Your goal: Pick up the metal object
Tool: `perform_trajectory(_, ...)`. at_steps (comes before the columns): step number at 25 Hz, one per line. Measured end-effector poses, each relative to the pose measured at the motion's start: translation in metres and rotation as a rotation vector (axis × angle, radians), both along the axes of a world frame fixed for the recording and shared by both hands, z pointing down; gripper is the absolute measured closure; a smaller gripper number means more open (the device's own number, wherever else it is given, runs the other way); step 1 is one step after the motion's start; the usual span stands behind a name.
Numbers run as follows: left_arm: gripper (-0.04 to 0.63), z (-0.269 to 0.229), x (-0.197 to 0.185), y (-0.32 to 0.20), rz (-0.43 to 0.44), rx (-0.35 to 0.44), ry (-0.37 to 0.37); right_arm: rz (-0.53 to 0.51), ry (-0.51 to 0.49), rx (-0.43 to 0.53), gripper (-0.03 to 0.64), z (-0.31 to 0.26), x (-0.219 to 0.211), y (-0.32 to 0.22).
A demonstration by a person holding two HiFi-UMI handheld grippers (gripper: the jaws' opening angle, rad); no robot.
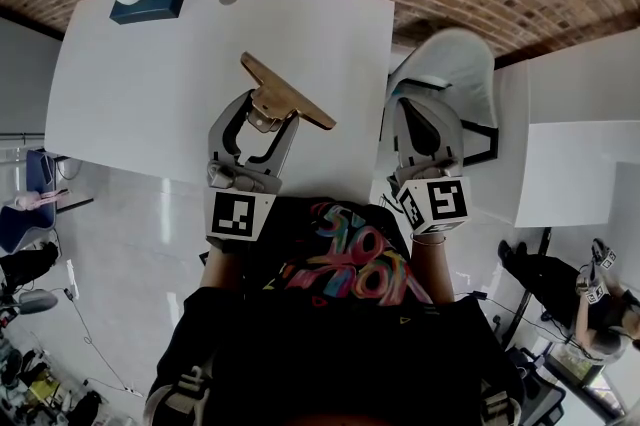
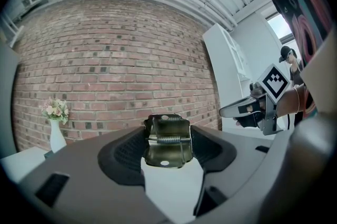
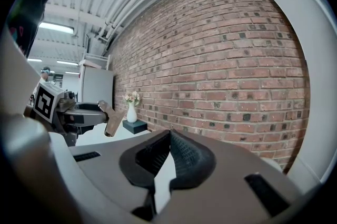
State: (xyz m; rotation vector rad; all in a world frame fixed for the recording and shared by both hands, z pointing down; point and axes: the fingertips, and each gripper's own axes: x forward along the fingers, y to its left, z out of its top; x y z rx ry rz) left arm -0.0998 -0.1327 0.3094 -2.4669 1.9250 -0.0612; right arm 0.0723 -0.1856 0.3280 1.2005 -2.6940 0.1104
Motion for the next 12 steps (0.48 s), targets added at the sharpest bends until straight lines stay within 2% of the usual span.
perform_trajectory(12,0.311,-0.0003,0.0024,0.0017,0.005,0.002,0.008,0.01,0.003,-0.002,0.601,0.0008,0.0039,0.0023)
